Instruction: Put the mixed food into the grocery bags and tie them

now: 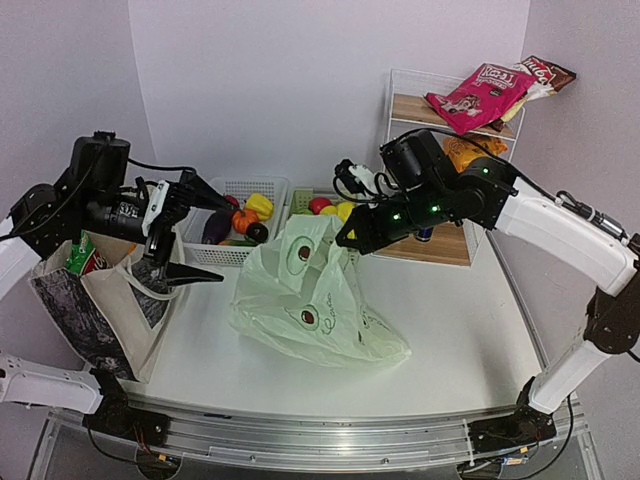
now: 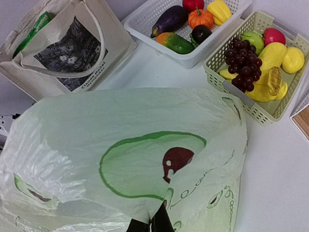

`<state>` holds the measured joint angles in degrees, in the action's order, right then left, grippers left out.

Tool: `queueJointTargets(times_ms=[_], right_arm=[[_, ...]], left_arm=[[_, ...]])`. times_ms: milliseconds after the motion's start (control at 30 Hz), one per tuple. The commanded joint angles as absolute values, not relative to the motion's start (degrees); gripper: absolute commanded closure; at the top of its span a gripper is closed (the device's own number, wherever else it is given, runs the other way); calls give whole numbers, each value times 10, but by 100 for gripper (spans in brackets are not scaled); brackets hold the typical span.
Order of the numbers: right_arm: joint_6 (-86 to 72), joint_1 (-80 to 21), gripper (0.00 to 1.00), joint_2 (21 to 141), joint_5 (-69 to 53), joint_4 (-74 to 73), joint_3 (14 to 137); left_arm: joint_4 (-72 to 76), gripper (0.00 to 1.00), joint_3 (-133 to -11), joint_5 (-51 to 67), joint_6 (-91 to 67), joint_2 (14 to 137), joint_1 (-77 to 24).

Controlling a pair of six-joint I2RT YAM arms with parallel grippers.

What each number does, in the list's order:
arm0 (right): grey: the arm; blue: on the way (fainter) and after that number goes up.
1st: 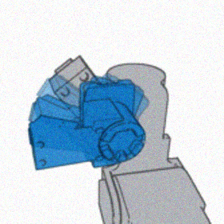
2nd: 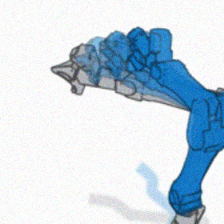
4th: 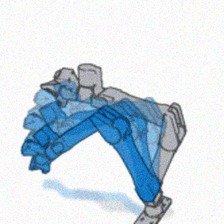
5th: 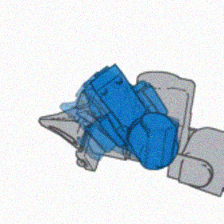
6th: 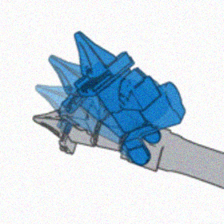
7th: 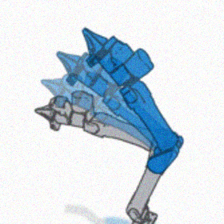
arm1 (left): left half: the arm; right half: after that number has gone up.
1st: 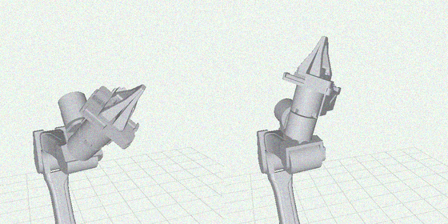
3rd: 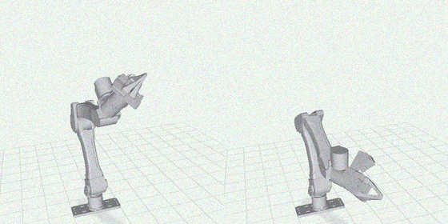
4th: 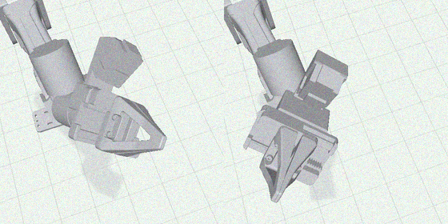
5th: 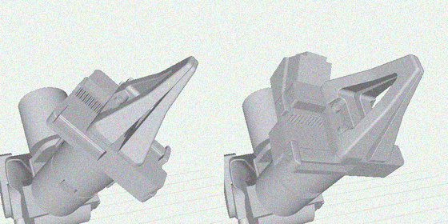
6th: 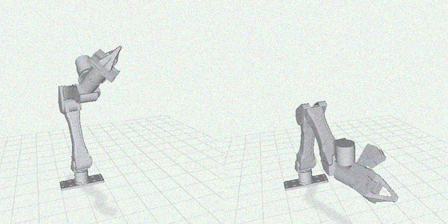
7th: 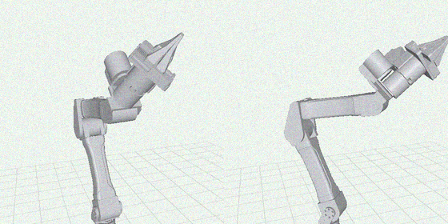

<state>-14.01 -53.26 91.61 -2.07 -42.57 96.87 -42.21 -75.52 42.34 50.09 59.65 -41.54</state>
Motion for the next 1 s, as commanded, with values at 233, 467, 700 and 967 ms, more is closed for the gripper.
queueJointTargets(times_ms=[233, 467, 700, 967], right_arm=[[-148, -550, 100, 947, -23, -396, 1012], [-147, -553, 100, 949, -24, -394, 1017], [-144, -554, 100, 952, -28, -391, 1024], [-144, -555, 100, 958, -46, -388, 1030]], left_arm=[[-470, 24, -775, 379, 573, 720, -474], [-364, 24, -696, 278, 567, 681, -474], [-341, 27, -641, 274, 660, 674, -476], [-241, 45, -621, 228, 728, 707, -477]])
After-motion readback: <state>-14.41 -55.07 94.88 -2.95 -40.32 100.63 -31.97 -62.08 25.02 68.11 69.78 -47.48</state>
